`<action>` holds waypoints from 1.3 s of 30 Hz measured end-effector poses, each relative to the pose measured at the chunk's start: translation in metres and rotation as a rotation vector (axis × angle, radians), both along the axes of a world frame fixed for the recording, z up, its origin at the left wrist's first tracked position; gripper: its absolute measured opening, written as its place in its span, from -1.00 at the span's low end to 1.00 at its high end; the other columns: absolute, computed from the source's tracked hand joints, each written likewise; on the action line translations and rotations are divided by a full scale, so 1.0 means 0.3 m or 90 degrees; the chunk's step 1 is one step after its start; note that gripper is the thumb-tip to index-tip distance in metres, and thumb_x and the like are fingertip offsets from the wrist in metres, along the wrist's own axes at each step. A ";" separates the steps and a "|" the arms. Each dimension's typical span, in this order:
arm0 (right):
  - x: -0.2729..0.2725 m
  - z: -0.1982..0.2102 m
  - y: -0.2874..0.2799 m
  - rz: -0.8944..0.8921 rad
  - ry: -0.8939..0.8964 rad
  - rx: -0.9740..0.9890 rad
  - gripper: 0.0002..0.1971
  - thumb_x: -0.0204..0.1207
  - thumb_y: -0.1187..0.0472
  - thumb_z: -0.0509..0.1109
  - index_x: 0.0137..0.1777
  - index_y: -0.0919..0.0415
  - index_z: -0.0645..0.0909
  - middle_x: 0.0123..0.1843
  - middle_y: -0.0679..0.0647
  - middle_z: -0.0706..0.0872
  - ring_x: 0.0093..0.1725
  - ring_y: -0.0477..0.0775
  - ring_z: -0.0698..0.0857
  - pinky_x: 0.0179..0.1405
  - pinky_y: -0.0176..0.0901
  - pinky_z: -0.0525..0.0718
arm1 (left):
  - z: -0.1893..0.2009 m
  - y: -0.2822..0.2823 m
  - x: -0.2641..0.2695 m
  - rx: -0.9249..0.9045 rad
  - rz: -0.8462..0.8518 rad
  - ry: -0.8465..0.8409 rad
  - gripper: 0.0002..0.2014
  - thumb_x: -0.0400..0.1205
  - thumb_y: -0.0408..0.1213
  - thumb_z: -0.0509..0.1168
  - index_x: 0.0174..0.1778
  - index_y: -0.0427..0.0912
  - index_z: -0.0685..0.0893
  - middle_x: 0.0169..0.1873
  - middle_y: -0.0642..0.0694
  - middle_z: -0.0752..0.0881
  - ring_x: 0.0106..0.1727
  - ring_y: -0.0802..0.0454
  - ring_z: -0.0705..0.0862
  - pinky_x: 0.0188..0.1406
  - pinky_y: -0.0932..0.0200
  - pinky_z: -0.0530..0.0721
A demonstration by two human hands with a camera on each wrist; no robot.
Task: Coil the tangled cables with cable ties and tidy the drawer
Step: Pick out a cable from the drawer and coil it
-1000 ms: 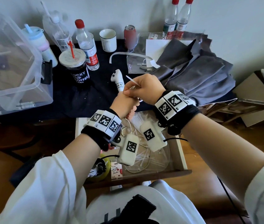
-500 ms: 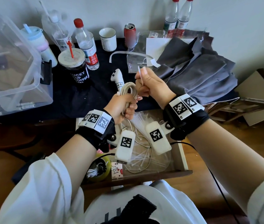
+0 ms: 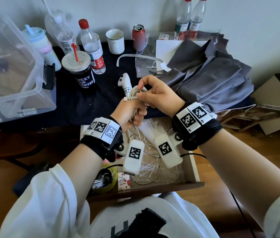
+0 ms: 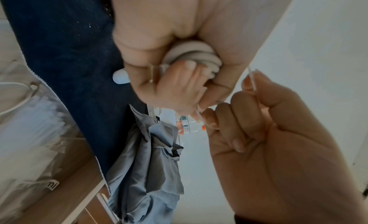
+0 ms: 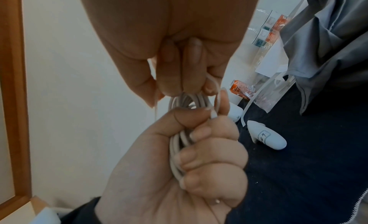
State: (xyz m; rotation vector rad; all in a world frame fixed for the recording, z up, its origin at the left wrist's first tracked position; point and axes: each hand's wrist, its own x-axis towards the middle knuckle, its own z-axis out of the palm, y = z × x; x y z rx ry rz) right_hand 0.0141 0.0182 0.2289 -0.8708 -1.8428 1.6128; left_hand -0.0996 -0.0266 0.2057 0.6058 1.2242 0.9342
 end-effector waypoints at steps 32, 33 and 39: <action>-0.015 -0.001 0.011 -0.007 -0.056 -0.006 -0.75 0.56 0.51 0.23 -0.19 0.14 0.38 -0.78 -0.12 0.38 -0.75 -0.20 0.29 -0.69 -0.50 0.24 | 0.001 0.013 -0.002 0.006 0.000 0.067 -0.75 0.56 -0.57 0.01 -0.37 -0.17 0.33 -0.69 -0.01 0.33 -0.73 0.17 0.21 -0.70 0.43 0.20; -0.016 -0.001 0.012 -0.010 -0.063 0.000 -0.75 0.56 0.51 0.24 -0.20 0.14 0.38 -0.78 -0.13 0.38 -0.75 -0.20 0.31 -0.68 -0.51 0.25 | 0.002 0.014 0.000 0.000 -0.006 0.072 -0.74 0.57 -0.56 0.00 -0.37 -0.17 0.33 -0.70 0.00 0.33 -0.74 0.18 0.21 -0.70 0.44 0.20; -0.019 -0.005 0.017 -0.018 -0.064 -0.006 -0.72 0.53 0.56 0.21 -0.22 0.15 0.40 -0.77 -0.15 0.40 -0.75 -0.21 0.30 -0.69 -0.53 0.24 | 0.007 0.026 0.005 -0.027 -0.025 0.123 -0.66 0.67 -0.49 -0.06 -0.42 -0.16 0.31 -0.81 0.05 0.34 -0.81 0.21 0.22 -0.74 0.51 0.20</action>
